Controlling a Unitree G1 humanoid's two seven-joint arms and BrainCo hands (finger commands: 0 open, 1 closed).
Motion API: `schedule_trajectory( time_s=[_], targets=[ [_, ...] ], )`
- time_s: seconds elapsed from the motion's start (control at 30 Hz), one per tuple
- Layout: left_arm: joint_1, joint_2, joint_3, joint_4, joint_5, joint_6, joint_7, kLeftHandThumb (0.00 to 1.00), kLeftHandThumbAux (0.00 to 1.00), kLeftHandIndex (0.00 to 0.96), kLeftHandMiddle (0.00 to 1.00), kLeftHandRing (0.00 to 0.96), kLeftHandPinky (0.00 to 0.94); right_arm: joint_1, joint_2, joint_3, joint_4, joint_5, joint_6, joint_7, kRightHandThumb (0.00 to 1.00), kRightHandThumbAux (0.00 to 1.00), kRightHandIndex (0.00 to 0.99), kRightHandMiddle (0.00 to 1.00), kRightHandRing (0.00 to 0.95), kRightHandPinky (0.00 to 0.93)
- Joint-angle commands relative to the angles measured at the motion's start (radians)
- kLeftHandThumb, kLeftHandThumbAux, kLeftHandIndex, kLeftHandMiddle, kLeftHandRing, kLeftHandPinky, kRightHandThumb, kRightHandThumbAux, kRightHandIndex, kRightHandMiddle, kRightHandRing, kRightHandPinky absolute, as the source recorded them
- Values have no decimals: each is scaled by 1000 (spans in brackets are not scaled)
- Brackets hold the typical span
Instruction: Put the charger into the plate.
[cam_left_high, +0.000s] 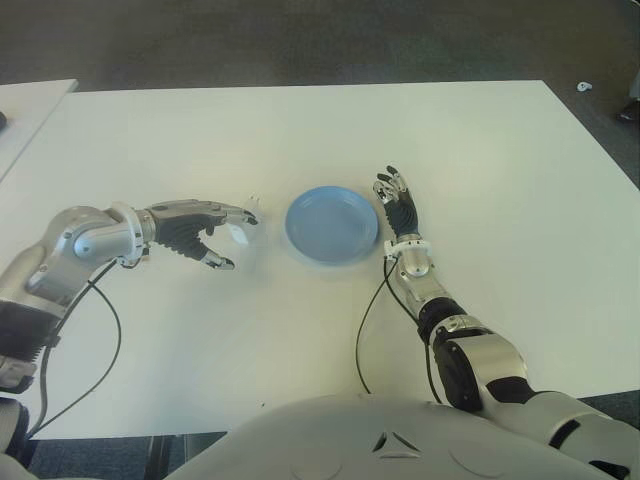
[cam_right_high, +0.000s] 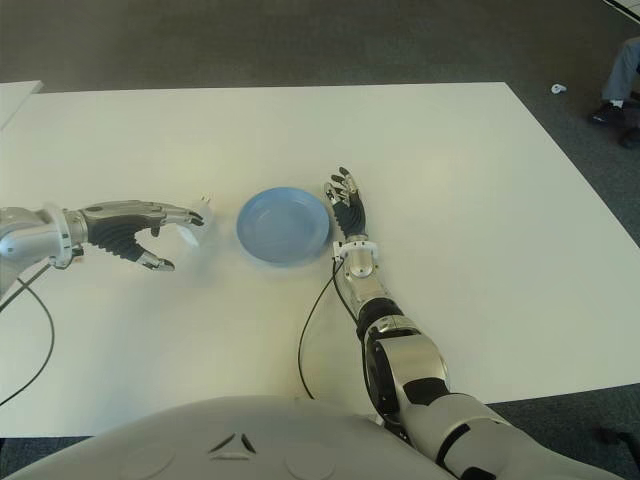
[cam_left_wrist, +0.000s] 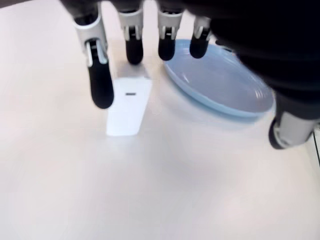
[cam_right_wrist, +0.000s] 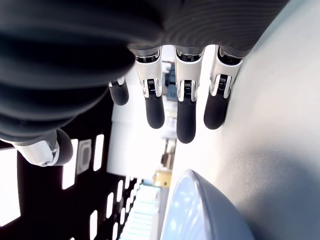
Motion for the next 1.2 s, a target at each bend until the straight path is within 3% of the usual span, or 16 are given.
schedule_trajectory(
  time_s=[0.03,0.37,0.53,0.77,1.07,1.2],
  targets=[
    [49,24,7,-66,-5,58,-75,0,411,0,68,186,331,121,4,1,87,3,111,11,0,388,0,201,253,229],
    [94,0,96,-121,25,54,5,0,434,1,173,221,273,122,7,-5,90,8,106,11,0,422,0,196,260,268],
    [108,-38,129,-104,38,8,78,0,488,20,198,232,269,123,8,-4,90,8,105,9,0,429,0,191,259,288],
    [105,-90,145,-35,66,-72,176,0,547,57,229,250,273,124,10,-5,90,7,102,0,0,439,0,193,264,298],
    [90,-135,147,4,133,-93,264,0,590,108,270,288,299,125,10,-6,91,7,100,-5,0,460,0,191,267,292],
    [80,-171,146,31,165,-111,328,0,620,139,291,320,368,123,9,-6,94,5,99,-9,0,467,0,195,273,303]
  ],
)
